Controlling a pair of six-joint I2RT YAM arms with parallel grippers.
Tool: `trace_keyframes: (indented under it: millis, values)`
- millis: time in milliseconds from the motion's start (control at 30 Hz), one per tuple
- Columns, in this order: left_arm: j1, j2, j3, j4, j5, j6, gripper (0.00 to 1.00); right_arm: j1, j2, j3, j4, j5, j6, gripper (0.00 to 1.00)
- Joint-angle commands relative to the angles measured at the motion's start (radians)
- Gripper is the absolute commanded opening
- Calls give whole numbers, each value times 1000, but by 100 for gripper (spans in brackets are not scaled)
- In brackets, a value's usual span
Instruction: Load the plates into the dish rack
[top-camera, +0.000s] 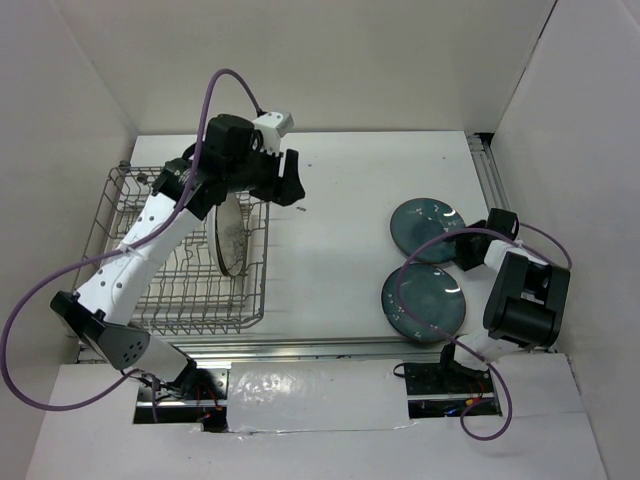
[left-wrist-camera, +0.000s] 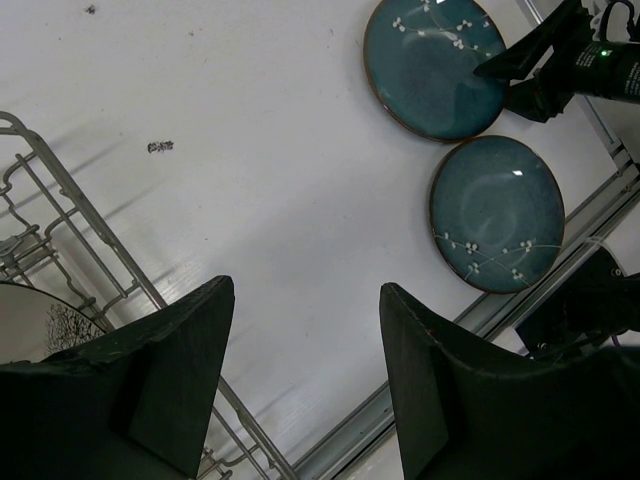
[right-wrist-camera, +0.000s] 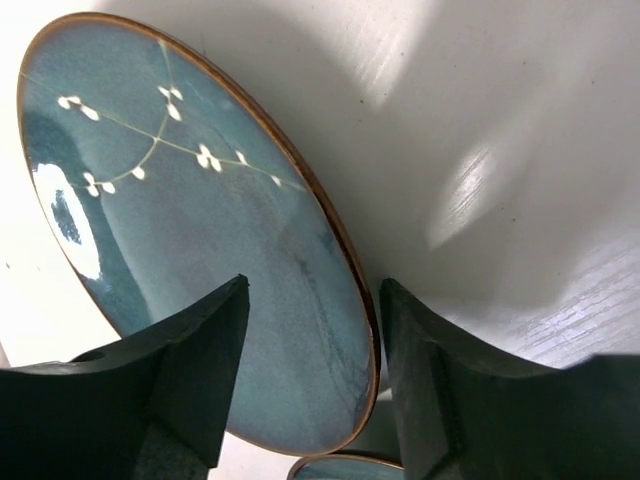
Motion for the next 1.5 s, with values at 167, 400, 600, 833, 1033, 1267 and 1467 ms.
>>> trace_keyframes:
  millis: [167,400,600,833,1033,1267,1467]
  values:
    - [30,-69,-36,43,18,-11,72,51,5,-15,-1,4,26,55]
    - [40,-76,-51,37,30,-9,72,58,-23,-13,10,19,37,15]
    - [44,-45,-57,52,73,-37,72,61,-92,17,-36,13,-11,0]
    - [20,27,-117,146,266,-178,74,75,-234,82,-74,-119,-49,0]
    - [35,164,41,108,340,-167,80,106,-380,172,-114,-224,-64,0]
    - [127,340,228,69,577,-158,88,166,-491,281,-139,-326,-65,0]
    - [162,461,354,74,770,-163,88,212,-552,338,-157,-401,-55,0]
